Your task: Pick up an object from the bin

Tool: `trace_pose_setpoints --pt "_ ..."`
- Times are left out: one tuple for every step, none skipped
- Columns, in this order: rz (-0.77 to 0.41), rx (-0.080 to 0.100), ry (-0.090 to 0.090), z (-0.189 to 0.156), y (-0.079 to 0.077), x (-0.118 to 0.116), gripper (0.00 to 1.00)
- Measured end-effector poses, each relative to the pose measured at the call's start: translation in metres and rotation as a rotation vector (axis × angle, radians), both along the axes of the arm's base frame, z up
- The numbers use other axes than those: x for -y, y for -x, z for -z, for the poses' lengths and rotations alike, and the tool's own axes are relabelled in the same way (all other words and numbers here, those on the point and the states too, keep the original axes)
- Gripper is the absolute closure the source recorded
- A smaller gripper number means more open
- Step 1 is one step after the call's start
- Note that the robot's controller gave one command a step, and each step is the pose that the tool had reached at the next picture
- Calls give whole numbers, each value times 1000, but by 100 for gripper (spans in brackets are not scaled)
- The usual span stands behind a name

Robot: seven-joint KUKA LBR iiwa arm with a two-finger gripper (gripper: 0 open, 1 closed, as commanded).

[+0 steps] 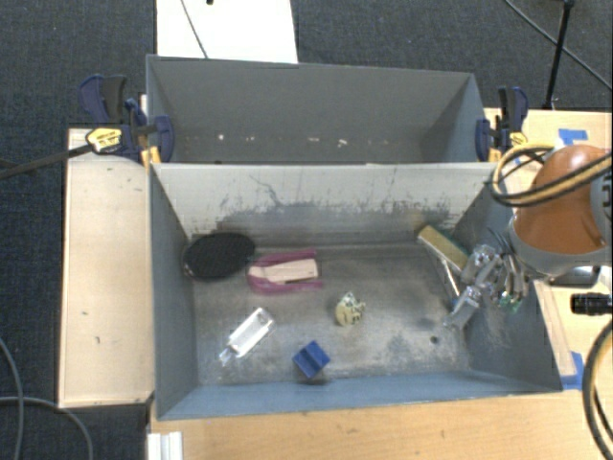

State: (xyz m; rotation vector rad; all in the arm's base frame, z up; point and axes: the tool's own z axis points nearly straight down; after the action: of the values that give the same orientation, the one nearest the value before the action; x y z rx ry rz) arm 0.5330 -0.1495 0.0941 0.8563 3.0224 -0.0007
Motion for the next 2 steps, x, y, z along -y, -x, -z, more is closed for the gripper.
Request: trace_pose_setpoints --pt "-3 1 0 0 0 0 100" --pt "-5 -1 0 0 0 0 0"
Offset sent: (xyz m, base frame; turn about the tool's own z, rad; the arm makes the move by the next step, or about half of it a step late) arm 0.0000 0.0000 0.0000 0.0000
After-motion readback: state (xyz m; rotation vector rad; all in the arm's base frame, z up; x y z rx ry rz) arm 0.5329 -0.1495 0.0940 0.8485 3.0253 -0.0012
